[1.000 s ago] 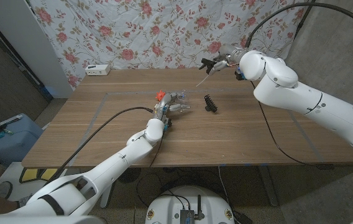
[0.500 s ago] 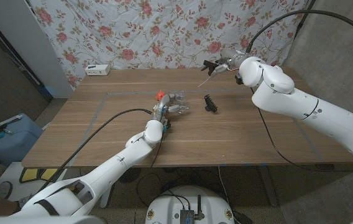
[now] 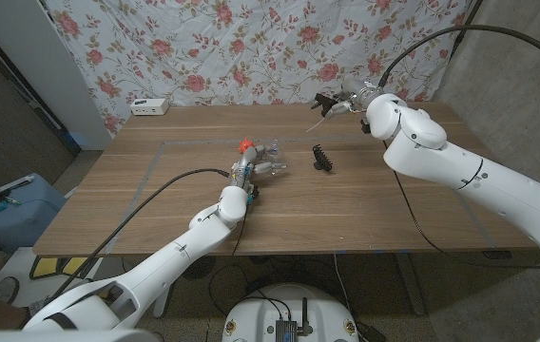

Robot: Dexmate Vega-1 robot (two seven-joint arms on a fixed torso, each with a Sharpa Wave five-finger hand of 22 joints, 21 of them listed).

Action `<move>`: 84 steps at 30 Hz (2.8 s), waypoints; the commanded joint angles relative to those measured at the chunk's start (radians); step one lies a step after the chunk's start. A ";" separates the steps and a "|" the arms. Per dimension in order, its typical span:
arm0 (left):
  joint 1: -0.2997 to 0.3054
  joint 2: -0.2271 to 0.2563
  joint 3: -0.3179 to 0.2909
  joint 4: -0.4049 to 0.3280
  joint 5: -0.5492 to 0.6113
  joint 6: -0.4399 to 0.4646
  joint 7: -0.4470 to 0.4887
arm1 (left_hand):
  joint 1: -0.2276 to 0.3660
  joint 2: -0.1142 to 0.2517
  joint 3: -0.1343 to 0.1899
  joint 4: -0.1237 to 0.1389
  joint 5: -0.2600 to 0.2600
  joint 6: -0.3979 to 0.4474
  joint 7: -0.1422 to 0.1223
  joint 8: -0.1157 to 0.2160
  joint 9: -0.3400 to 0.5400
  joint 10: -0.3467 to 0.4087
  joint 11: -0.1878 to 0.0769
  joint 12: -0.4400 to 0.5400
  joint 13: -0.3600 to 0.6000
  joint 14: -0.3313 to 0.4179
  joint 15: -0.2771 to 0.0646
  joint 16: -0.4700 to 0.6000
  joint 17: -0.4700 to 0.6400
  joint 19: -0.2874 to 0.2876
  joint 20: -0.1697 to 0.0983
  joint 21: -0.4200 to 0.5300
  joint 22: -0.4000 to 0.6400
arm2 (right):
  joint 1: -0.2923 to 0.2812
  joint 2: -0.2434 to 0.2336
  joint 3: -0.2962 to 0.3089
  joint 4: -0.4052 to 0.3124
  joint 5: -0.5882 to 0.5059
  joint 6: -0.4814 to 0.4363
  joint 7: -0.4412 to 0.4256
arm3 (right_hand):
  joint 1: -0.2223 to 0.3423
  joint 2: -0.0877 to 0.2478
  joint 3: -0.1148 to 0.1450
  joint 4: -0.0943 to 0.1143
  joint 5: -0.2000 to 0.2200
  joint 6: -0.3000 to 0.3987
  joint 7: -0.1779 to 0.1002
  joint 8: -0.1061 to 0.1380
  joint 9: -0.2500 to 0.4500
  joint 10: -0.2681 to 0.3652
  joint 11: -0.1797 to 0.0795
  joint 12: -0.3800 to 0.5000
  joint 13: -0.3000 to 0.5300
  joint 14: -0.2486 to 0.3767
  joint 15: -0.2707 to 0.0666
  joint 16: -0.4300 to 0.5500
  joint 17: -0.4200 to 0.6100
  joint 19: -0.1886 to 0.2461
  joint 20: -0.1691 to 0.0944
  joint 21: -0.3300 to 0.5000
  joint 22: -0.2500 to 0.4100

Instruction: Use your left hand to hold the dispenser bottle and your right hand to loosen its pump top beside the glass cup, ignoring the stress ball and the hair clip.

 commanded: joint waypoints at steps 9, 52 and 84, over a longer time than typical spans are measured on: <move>0.015 0.009 -0.006 -0.023 -0.011 0.037 0.000 | -0.144 0.125 0.109 0.095 -0.001 0.023 -0.003 -0.038 -0.004 -0.029 -0.006 -0.015 -0.029 -0.013 -0.073 -0.005 0.000 -0.009 -0.028 0.002 0.005 | -0.066 0.032 0.038 0.062 0.038 0.045 -0.124 | -0.004 0.008 -0.002 0.001 0.006 0.091 0.025 0.003 0.006 0.009 0.002 -0.002 0.002 0.013 -0.154 -0.007 0.001 0.013 -0.028 0.002 0.002; 0.041 0.048 -0.021 -0.084 -0.049 0.075 -0.035 | -0.215 0.015 0.045 0.104 0.029 -0.302 -0.035 -0.079 -0.011 -0.328 0.043 -0.018 -0.146 -0.358 -0.006 -0.009 0.006 -0.082 0.059 0.001 0.007 | -0.100 0.047 0.060 0.094 0.105 0.056 -0.201 | 0.000 0.012 -0.009 -0.001 0.005 0.102 0.028 -0.001 0.006 0.017 0.004 -0.006 0.003 0.023 -0.156 -0.009 0.005 0.025 -0.028 0.005 0.003; 0.043 0.083 -0.032 -0.122 -0.086 0.094 -0.096 | -0.241 0.010 -0.001 0.119 0.064 -0.509 -0.049 -0.080 -0.018 -0.577 0.081 -0.021 -0.220 -0.633 0.060 -0.012 0.005 -0.171 0.099 -0.002 0.007 | -0.122 0.045 0.076 0.086 0.145 0.056 -0.242 | 0.000 0.015 -0.014 -0.001 0.005 0.105 0.027 -0.006 0.007 0.020 0.004 -0.010 0.003 0.028 -0.156 -0.013 0.005 0.026 -0.024 0.003 0.003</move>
